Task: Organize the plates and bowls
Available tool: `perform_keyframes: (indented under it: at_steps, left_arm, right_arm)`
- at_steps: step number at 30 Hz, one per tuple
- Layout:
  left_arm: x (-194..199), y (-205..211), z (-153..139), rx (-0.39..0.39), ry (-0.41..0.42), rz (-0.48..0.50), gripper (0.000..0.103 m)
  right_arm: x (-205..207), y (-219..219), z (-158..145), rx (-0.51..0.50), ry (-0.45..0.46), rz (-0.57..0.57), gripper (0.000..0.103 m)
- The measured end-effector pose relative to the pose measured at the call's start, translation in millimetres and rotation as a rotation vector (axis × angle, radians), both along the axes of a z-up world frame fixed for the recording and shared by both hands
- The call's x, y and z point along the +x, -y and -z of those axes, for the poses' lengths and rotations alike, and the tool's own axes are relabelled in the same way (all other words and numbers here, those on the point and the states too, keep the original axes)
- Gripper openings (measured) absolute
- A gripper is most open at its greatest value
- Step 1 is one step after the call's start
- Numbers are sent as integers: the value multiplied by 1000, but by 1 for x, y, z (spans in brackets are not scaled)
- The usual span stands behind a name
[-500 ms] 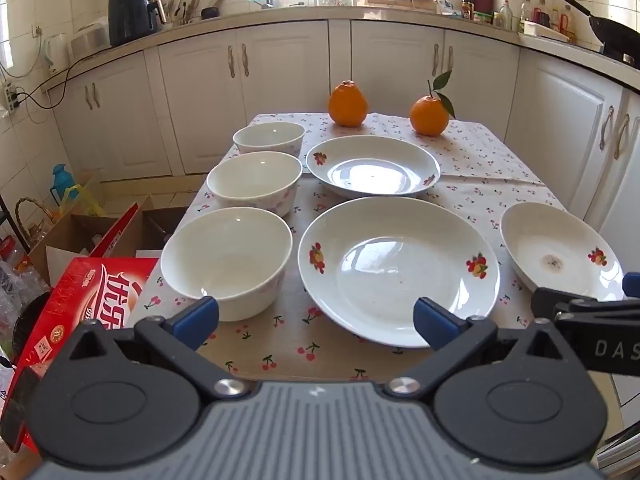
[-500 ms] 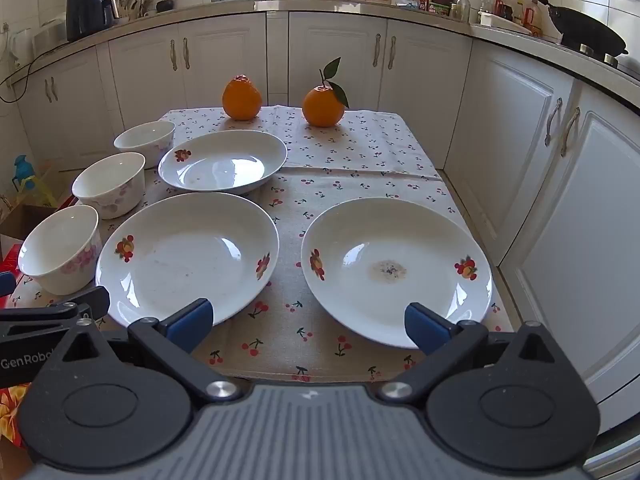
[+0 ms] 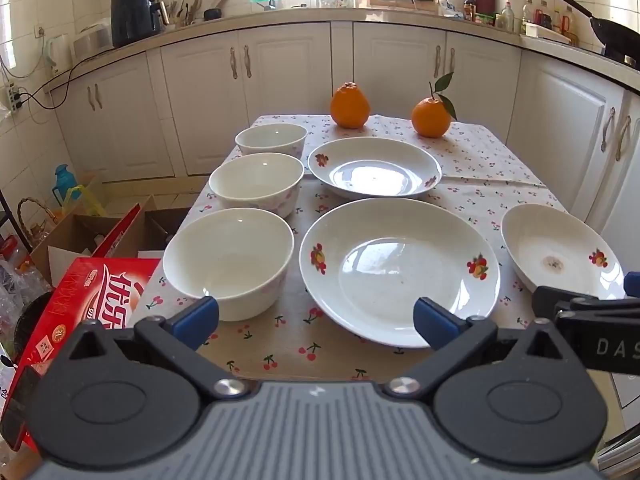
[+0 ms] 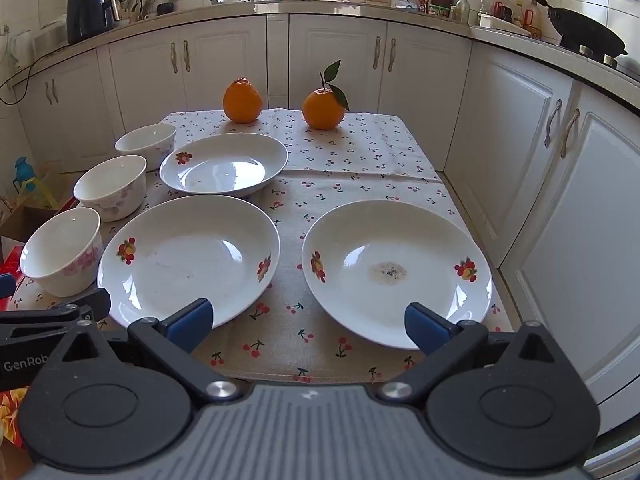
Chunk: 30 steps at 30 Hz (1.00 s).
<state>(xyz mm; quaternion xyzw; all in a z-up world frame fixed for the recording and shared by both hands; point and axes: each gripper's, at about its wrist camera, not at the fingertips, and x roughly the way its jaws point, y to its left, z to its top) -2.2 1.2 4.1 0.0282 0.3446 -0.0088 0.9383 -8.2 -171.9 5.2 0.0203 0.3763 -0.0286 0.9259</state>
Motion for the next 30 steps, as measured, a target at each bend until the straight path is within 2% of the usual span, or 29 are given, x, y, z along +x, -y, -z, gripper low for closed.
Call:
perform_keyframes:
  at_steps: [30]
  left_arm:
    - [1, 2, -2, -2, 5, -5, 102]
  right_arm:
    - [-4, 1, -2, -4, 19, -1, 103]
